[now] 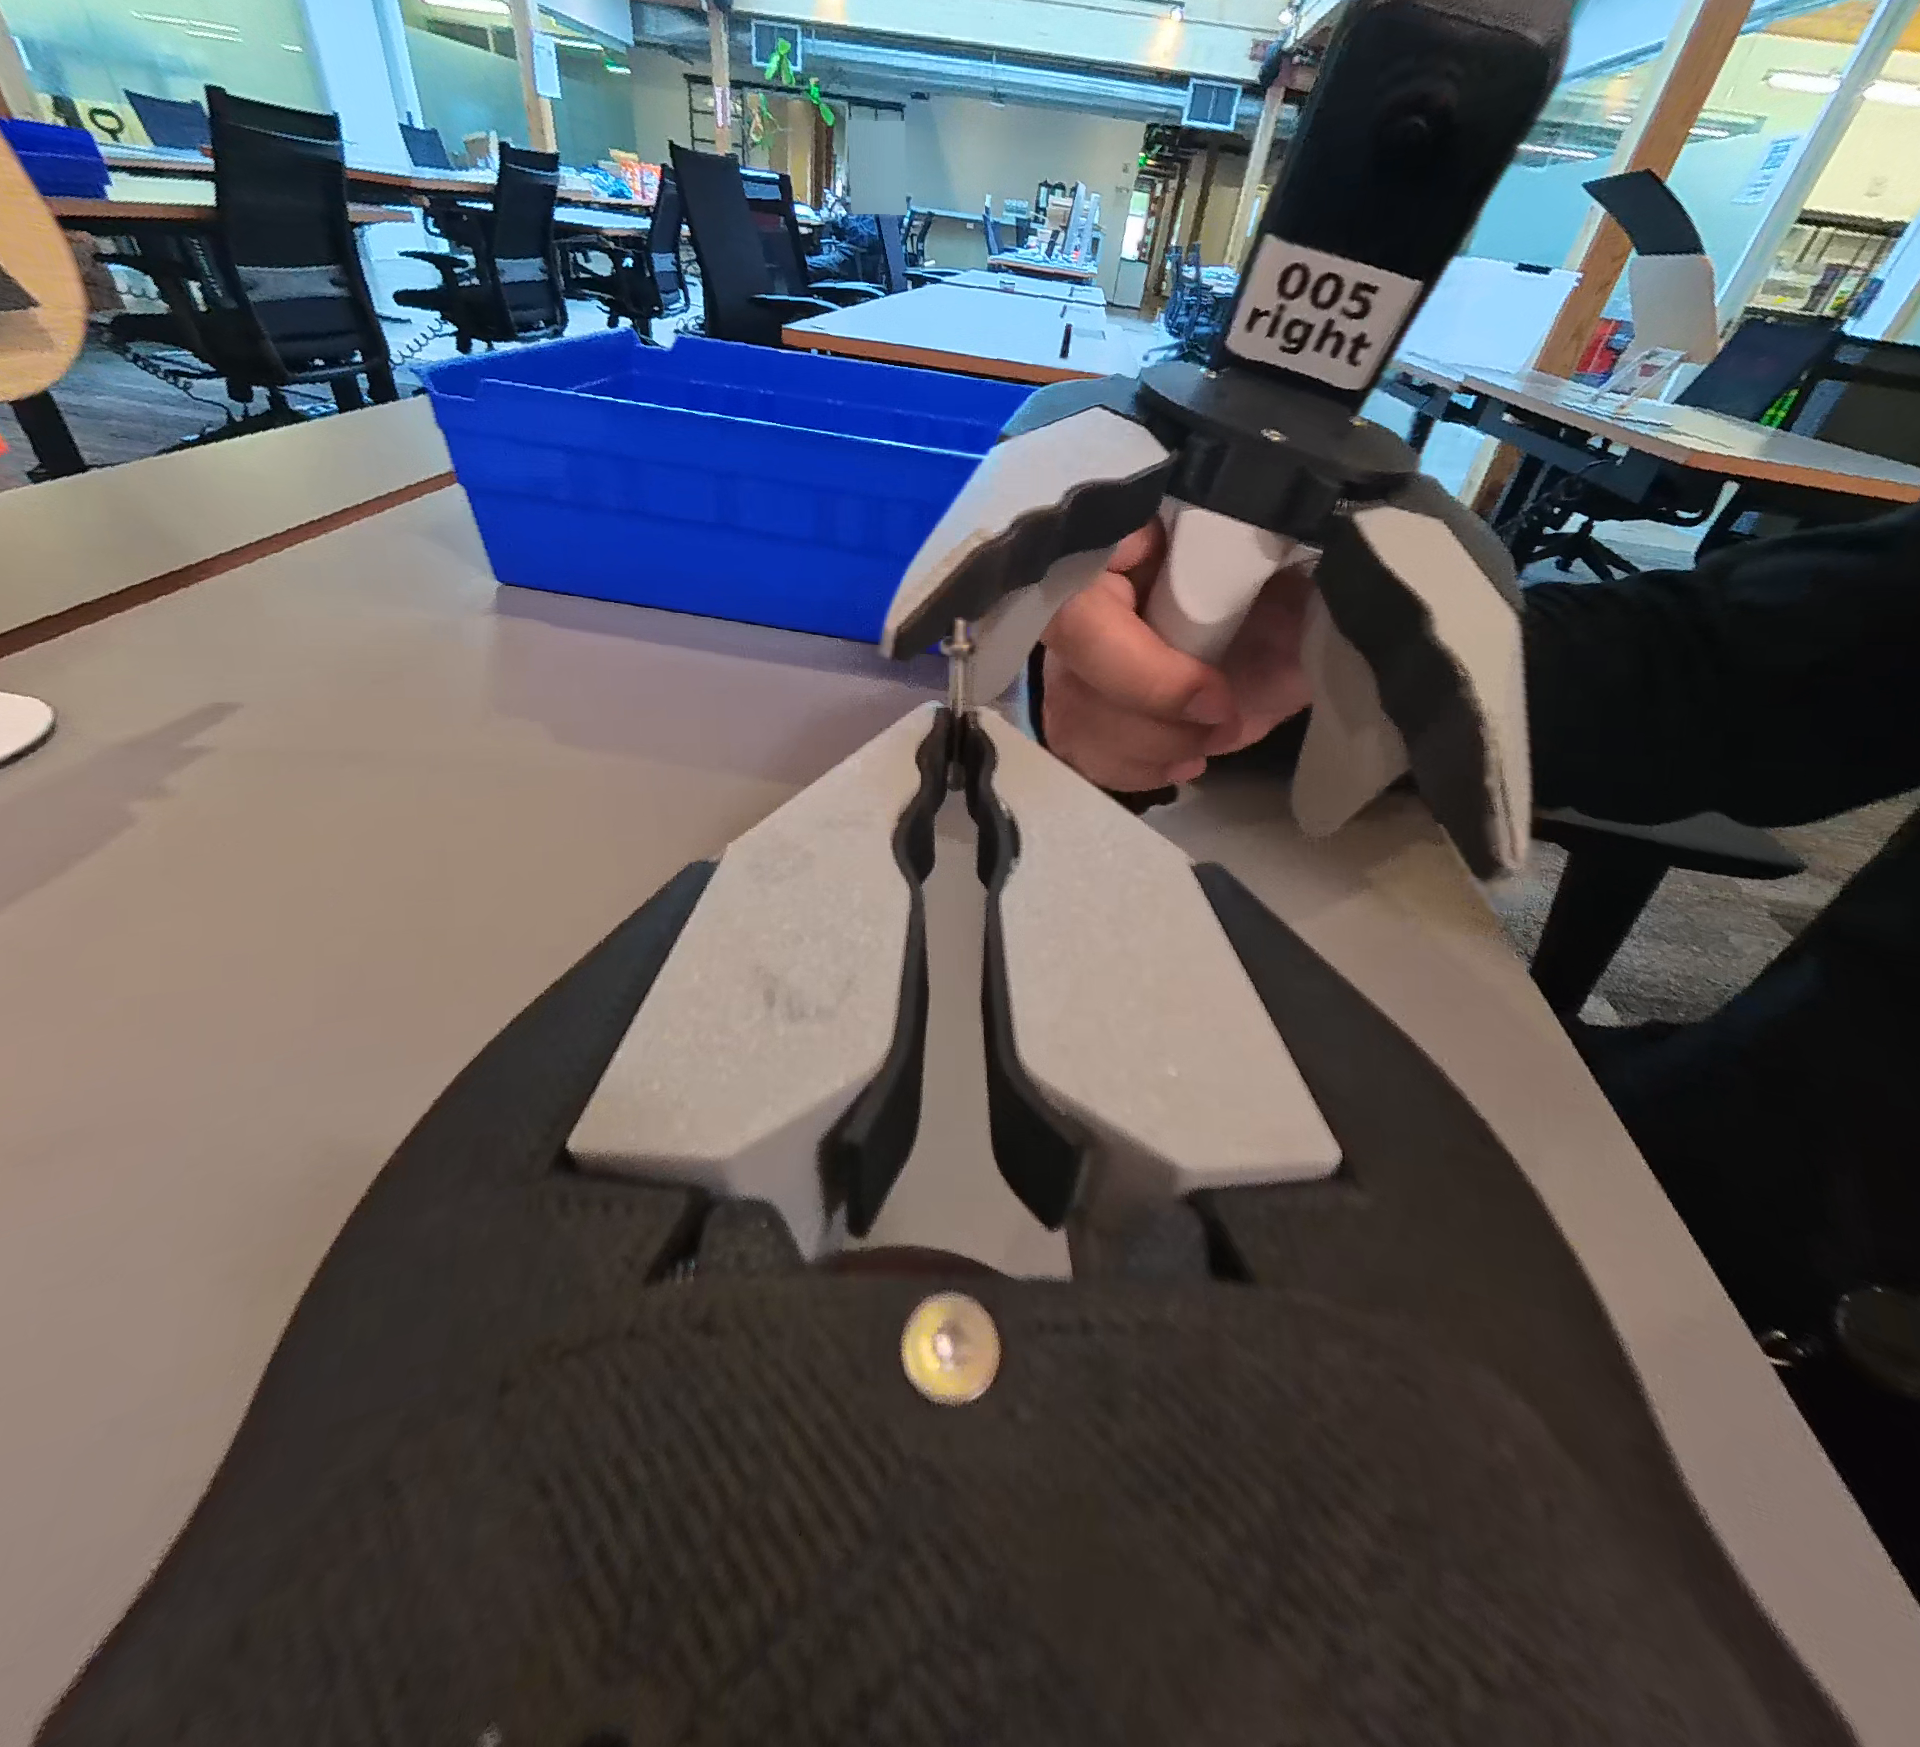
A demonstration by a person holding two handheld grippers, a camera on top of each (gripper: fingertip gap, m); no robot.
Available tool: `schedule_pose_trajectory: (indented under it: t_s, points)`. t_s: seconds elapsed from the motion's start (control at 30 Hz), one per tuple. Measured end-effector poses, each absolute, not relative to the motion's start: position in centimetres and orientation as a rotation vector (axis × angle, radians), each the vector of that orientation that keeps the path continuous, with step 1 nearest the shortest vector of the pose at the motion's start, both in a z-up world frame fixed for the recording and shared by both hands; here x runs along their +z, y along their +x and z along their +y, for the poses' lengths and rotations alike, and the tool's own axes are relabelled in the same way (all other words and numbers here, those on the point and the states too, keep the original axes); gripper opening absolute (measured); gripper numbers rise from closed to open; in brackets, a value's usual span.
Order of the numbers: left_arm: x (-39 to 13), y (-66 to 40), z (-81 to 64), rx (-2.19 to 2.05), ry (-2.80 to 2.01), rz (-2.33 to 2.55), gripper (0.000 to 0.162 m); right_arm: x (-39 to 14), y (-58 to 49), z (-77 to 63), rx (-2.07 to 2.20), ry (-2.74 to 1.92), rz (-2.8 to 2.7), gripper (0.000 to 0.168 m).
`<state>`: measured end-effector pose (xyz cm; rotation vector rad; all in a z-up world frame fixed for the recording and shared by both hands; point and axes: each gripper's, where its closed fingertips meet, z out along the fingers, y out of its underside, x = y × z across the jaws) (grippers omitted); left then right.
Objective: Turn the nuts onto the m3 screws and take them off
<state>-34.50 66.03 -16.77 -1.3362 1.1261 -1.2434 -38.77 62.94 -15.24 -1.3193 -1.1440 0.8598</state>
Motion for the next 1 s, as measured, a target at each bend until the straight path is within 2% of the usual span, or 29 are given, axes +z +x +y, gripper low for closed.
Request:
schedule_pose_trajectory:
  t_s: [0.07,0.37,0.53,0.7,0.8,0.9,1.0]
  points:
    - [-16.6,-34.6,66.1,-1.249,-1.337,1.114,0.0,-15.0,-38.2,63.2,0.861,-1.317,-1.125,0.082]
    - [-16.5,-34.5,66.0,-1.209,-1.318,1.123,0.0,-15.2,-39.4,63.4,0.957,-1.347,-1.105,0.086]
    - [-15.7,-35.2,66.9,-1.204,-1.309,1.059,0.0,-14.4,-38.0,63.4,0.999,-1.332,-1.063,0.074]
    - [-15.9,-34.6,66.1,-1.221,-1.297,1.096,0.0,-14.5,-38.5,64.3,1.003,-1.355,-1.033,0.083]
    - [-16.1,-34.4,66.1,-1.197,-1.304,1.108,0.0,-14.9,-39.4,63.6,0.989,-1.346,-1.088,0.08]
    - [-15.9,-35.0,66.9,-1.195,-1.314,1.059,0.0,-14.6,-39.0,63.6,0.946,-1.336,-1.079,0.084]
    - [-15.4,-35.6,67.5,-1.201,-1.314,1.013,0.0,-14.3,-38.2,63.7,0.986,-1.335,-1.053,0.078]
